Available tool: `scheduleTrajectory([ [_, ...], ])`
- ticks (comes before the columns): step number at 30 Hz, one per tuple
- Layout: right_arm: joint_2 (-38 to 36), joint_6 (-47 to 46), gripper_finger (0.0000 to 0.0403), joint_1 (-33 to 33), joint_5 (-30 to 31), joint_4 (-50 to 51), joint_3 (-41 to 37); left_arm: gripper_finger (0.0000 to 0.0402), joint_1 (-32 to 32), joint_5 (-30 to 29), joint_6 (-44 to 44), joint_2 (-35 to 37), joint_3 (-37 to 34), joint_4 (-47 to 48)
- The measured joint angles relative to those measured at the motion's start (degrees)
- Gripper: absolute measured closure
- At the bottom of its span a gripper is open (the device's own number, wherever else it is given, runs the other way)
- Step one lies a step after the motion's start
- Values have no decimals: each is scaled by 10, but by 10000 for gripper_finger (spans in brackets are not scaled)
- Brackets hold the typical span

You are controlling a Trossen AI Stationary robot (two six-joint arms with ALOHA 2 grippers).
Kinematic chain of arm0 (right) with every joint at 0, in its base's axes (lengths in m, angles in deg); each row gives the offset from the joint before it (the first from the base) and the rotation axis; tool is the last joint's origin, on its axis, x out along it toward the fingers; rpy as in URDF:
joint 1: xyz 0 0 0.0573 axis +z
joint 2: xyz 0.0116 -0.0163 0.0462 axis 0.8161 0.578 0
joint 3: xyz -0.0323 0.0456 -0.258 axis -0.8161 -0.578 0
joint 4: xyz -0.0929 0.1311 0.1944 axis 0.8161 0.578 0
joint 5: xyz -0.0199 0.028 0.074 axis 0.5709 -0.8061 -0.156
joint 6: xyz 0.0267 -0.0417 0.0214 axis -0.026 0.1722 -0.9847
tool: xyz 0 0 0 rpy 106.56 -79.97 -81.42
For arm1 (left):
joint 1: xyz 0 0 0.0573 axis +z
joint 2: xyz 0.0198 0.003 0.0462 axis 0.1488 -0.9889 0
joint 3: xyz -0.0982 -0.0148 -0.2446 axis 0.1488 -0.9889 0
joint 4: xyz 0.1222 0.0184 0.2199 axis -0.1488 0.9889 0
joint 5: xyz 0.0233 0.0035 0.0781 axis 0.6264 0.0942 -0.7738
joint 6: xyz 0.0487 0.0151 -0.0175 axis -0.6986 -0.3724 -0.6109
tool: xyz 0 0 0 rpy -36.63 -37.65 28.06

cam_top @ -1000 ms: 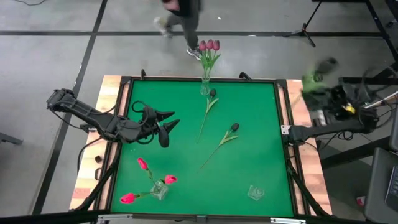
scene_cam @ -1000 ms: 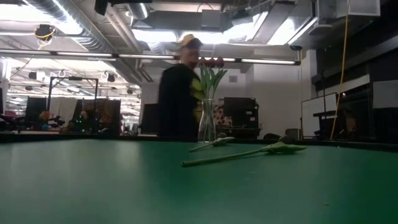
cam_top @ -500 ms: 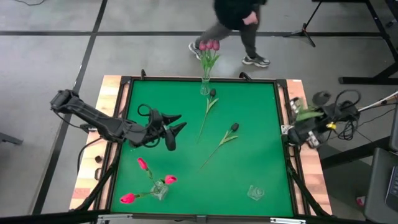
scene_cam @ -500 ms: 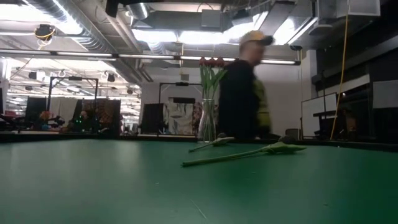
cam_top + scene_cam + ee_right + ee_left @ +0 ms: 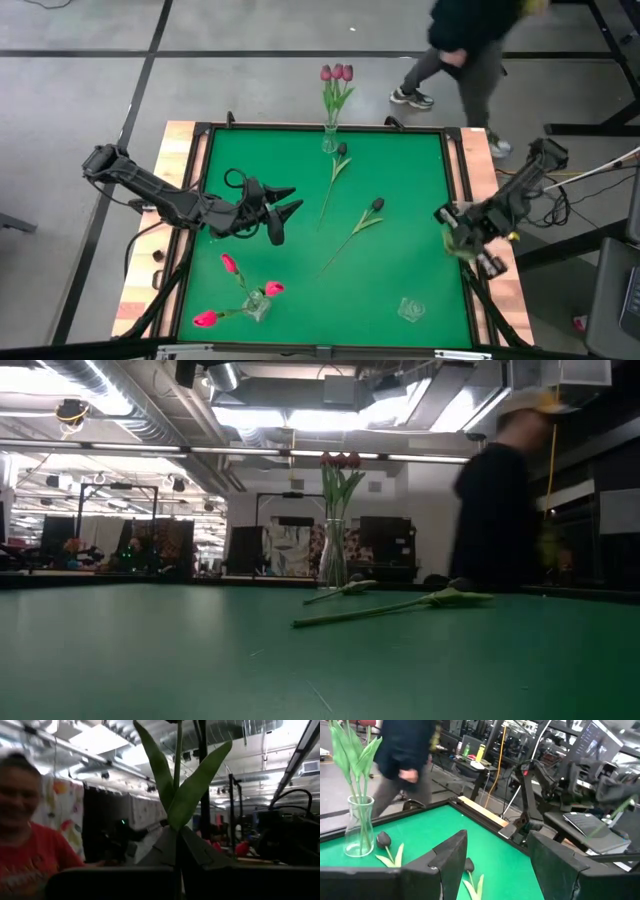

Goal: Sort flowers into vase by color
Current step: Put the middle black tulip into the bottom right transparent vase

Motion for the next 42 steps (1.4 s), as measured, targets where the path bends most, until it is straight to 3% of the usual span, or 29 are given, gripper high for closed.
scheduleTrajectory([
  [7,160,138,399,61,56,-204,0,196,3,4,31,0,0,-7],
  [16,320,175,399,76,177,-439,0,196,9,130,25,-23,0,-74],
  [19,321,174,398,51,203,-435,9,196,26,199,16,-29,0,-110],
  [30,321,150,396,-16,165,-433,17,196,128,437,-31,-52,59,-120],
  [33,321,145,392,-36,155,-433,17,196,137,486,-50,-93,97,-120],
  [42,321,97,393,-106,92,-436,17,196,150,554,-91,-263,224,-116],
])
